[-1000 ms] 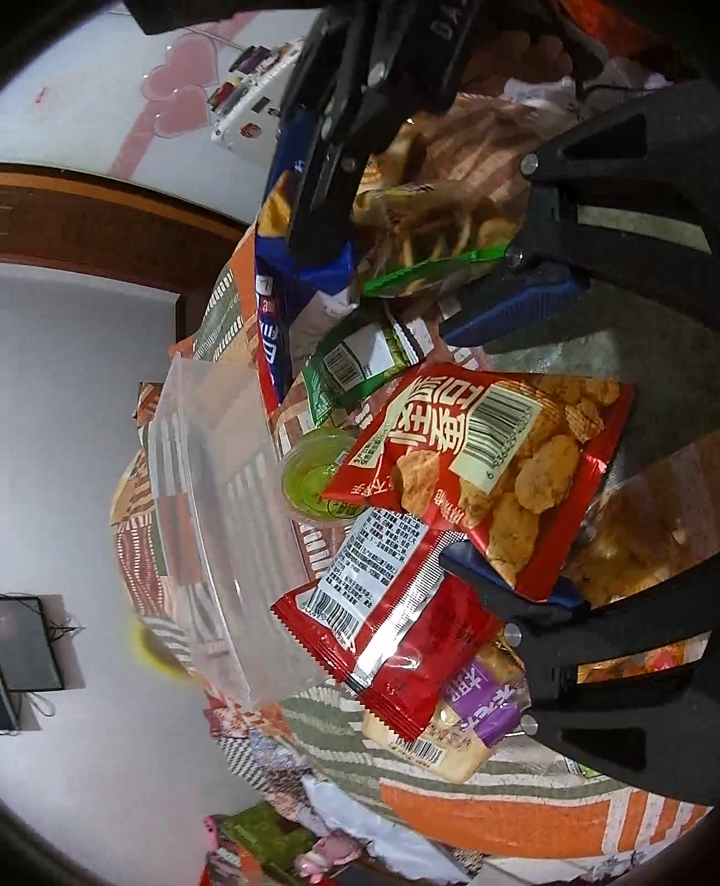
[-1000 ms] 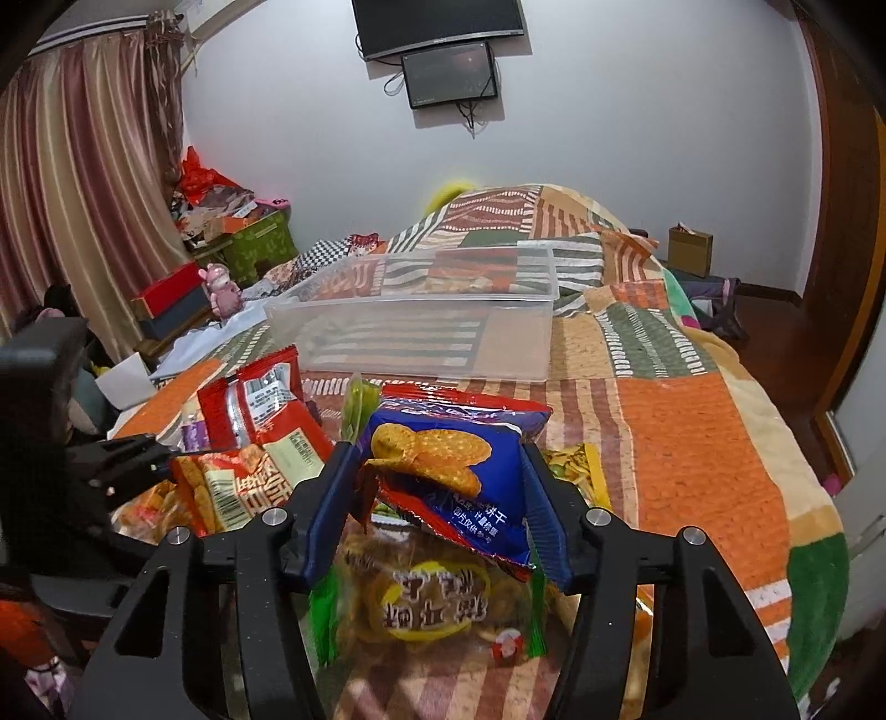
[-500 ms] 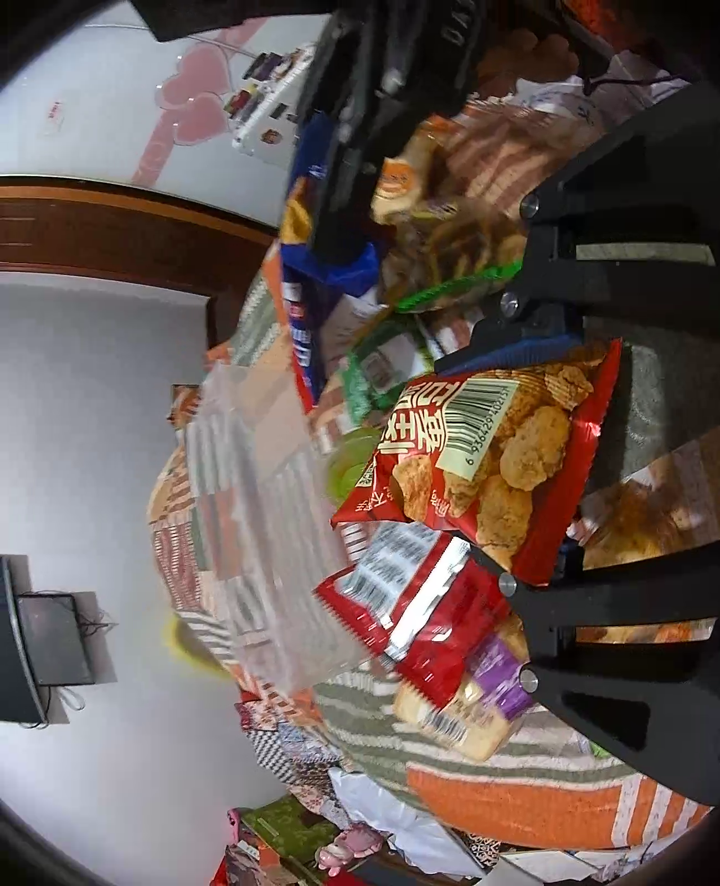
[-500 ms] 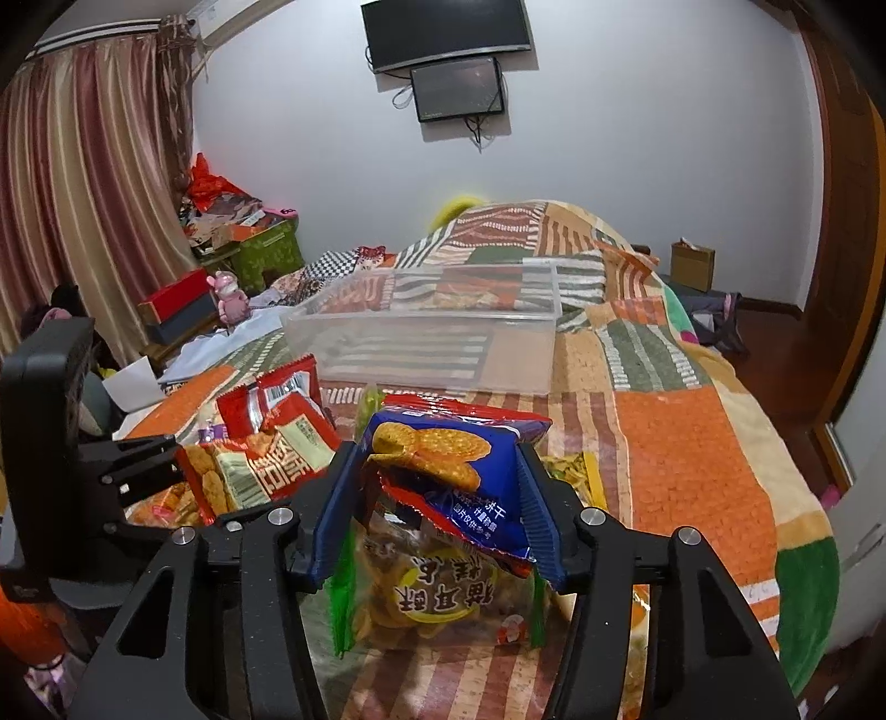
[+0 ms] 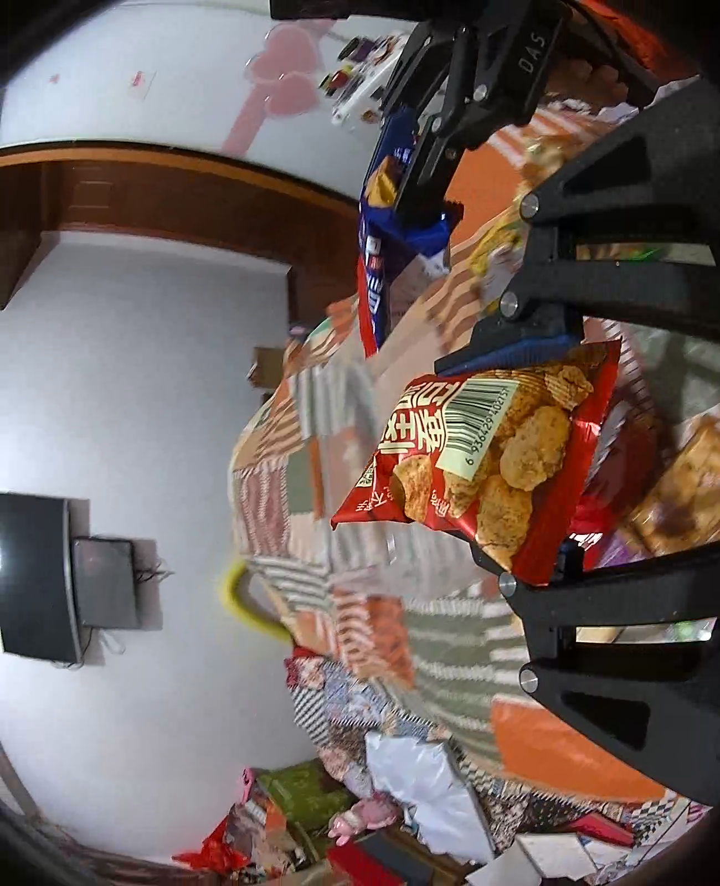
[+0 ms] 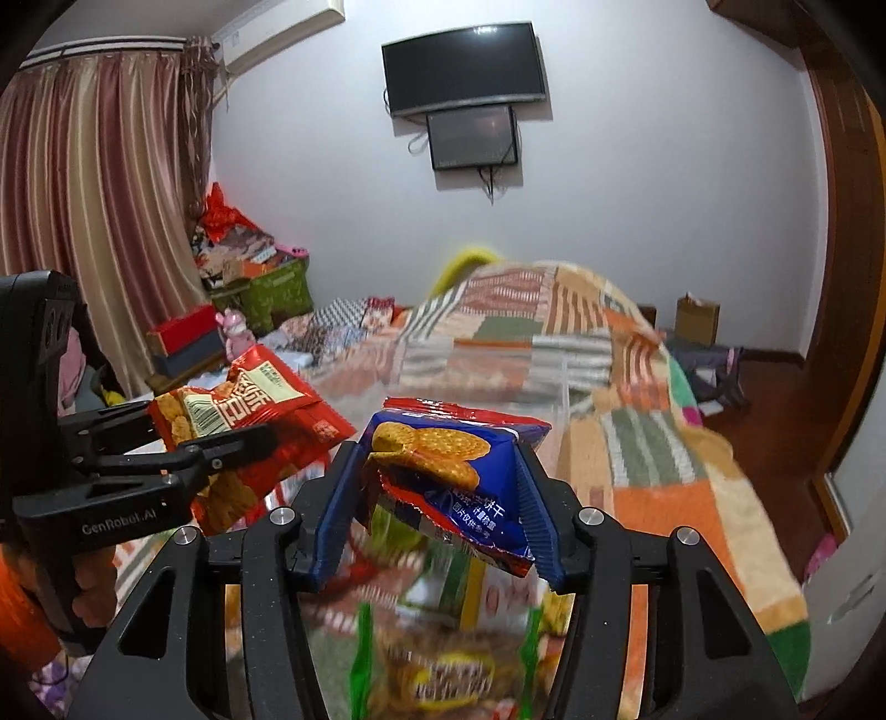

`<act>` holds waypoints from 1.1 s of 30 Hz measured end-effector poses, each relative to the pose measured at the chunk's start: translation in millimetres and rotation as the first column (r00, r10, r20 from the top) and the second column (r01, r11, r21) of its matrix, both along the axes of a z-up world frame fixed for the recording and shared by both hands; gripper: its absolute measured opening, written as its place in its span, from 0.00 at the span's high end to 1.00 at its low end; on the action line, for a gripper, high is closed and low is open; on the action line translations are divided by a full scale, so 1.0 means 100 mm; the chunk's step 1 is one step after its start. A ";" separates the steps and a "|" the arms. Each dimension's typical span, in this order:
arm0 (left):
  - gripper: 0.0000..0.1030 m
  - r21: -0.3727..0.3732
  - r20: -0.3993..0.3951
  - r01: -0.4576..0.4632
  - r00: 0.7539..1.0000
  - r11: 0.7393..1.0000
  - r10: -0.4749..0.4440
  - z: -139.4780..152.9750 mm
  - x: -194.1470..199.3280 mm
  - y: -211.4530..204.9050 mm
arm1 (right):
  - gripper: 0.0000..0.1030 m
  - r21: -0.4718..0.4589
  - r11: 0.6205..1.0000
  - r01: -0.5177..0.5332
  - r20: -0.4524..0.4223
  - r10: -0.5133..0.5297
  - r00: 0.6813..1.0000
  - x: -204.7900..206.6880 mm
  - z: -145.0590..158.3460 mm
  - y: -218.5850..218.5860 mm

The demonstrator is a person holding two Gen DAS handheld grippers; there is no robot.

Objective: Organize snacks
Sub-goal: 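Carry both packets into the clear box and open both tools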

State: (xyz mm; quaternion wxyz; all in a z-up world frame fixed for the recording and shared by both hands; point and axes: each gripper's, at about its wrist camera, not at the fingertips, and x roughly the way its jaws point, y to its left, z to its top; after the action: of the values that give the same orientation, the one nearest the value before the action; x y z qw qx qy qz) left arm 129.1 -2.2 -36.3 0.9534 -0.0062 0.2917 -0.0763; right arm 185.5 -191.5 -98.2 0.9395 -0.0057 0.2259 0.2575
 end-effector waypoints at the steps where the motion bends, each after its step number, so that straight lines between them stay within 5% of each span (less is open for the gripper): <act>1: 0.55 0.009 0.012 -0.013 1.000 1.000 0.012 0.04 0.04 0.02 | 0.51 0.004 1.000 -0.002 0.006 0.002 1.000 0.03 0.03 0.01; 13: 0.55 0.006 -0.032 -0.084 0.996 0.996 0.084 0.15 0.78 0.36 | 0.51 -0.035 0.999 -0.021 0.045 0.023 0.999 0.54 0.23 0.22; 33: 0.55 0.010 -0.277 -0.051 0.959 0.999 0.052 -0.61 2.06 0.40 | 0.51 -0.181 0.982 -0.059 -0.192 0.023 0.981 1.60 -0.35 0.58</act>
State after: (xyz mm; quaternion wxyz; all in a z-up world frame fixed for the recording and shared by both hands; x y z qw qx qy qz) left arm 335.5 38.0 -97.8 0.9049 -0.0230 0.4221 -0.0495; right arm 345.3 -133.9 -133.1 0.9036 -0.0735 0.3371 0.2541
